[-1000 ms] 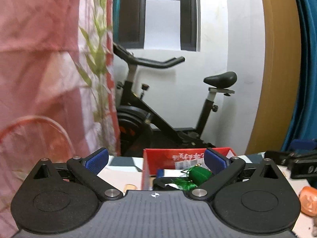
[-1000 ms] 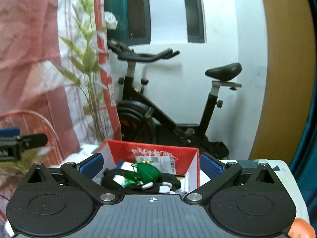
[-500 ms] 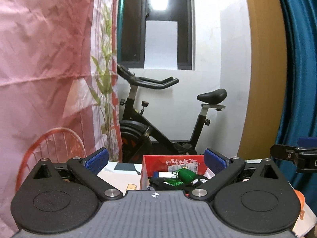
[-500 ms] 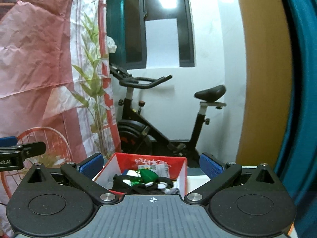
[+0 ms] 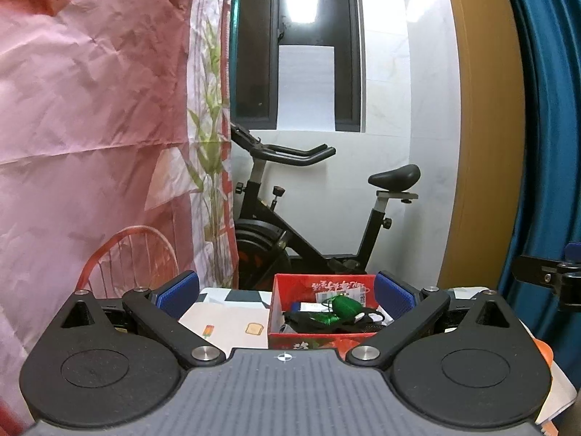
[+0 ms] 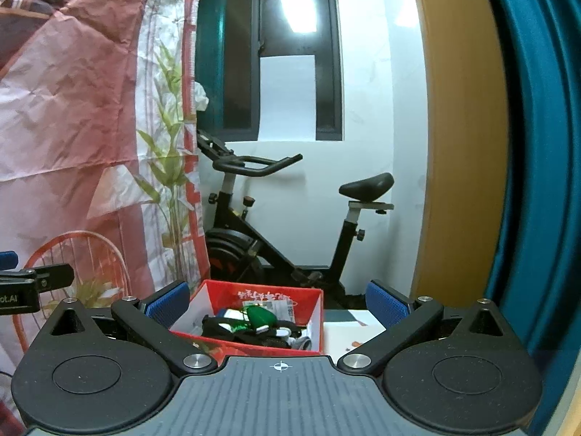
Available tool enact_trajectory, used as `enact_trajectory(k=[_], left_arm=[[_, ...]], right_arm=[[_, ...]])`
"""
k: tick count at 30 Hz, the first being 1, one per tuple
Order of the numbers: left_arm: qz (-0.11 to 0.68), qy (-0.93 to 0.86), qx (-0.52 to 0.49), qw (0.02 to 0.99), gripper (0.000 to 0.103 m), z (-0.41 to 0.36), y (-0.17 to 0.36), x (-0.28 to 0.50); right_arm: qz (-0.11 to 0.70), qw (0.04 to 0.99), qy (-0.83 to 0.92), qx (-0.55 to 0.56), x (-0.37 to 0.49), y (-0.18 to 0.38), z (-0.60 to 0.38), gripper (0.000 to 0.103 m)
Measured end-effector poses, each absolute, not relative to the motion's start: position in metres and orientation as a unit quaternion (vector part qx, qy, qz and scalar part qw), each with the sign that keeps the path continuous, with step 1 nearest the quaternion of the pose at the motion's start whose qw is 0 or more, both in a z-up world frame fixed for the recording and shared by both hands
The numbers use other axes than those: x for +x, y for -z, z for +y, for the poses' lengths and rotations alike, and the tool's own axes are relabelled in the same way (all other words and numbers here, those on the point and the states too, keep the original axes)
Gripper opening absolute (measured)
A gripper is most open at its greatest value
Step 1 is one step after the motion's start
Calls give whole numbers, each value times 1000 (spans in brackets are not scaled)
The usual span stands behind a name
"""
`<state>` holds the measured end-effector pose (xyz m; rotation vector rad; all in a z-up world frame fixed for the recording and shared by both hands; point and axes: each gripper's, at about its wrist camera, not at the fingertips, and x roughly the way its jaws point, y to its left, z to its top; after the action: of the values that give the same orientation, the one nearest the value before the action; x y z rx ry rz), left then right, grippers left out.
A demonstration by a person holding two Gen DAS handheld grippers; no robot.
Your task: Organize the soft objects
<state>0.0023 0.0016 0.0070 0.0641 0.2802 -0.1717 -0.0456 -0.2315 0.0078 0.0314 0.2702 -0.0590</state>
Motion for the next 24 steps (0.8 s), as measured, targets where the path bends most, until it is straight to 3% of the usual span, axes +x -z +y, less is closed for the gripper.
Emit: enact_trajectory(k=[24], left_arm=[[142,60,37,987,103,8,-5,2]], right_arm=[[136,990,31,23,-45,-8,-231,103]])
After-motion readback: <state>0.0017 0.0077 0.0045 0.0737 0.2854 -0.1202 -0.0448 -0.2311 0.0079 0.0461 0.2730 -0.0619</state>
